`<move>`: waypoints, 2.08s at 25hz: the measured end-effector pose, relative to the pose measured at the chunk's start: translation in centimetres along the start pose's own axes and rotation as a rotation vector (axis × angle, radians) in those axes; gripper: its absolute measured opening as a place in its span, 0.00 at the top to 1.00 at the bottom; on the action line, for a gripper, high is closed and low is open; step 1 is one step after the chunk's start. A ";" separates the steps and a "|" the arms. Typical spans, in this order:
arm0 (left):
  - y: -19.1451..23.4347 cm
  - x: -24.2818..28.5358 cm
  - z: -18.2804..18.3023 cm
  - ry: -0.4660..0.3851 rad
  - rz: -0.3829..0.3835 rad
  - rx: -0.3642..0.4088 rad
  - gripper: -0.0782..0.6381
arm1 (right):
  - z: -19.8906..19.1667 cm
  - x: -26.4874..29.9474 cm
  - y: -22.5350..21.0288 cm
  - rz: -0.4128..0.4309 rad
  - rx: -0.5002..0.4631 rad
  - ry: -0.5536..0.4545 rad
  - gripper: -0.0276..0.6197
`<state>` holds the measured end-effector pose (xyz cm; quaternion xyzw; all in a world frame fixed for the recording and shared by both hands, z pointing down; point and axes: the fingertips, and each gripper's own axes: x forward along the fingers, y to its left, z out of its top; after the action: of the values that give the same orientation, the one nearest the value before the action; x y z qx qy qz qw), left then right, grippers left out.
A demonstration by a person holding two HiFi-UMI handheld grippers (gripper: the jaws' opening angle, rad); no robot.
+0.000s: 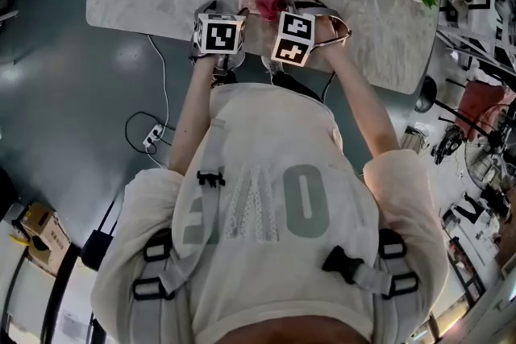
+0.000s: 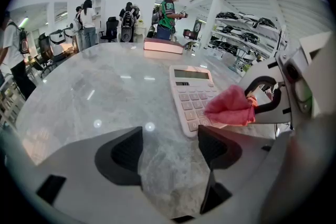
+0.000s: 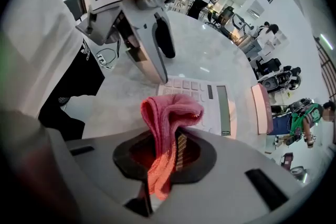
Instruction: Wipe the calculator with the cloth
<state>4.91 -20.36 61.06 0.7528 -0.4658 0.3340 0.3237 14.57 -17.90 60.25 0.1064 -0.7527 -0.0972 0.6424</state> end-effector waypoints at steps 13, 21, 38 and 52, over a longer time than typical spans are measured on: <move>0.1 -0.4 -0.2 -0.010 -0.002 -0.001 0.43 | 0.6 -0.3 2.7 0.037 -0.017 0.003 0.87; 0.1 0.0 -0.2 -0.012 -0.004 0.002 0.43 | -0.1 -1.7 -4.4 -0.060 0.038 0.002 0.87; 0.9 -0.9 0.0 -0.091 -0.114 -0.136 0.46 | 3.1 -0.5 -12.0 -0.166 0.002 0.031 0.87; 3.6 -0.9 0.0 -0.086 -0.053 -0.208 0.75 | 3.8 1.7 -10.1 -0.119 0.005 0.074 0.87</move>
<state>1.25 -21.22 60.93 0.7409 -0.4912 0.2427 0.3885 10.93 -27.98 58.38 0.1559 -0.7211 -0.1294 0.6625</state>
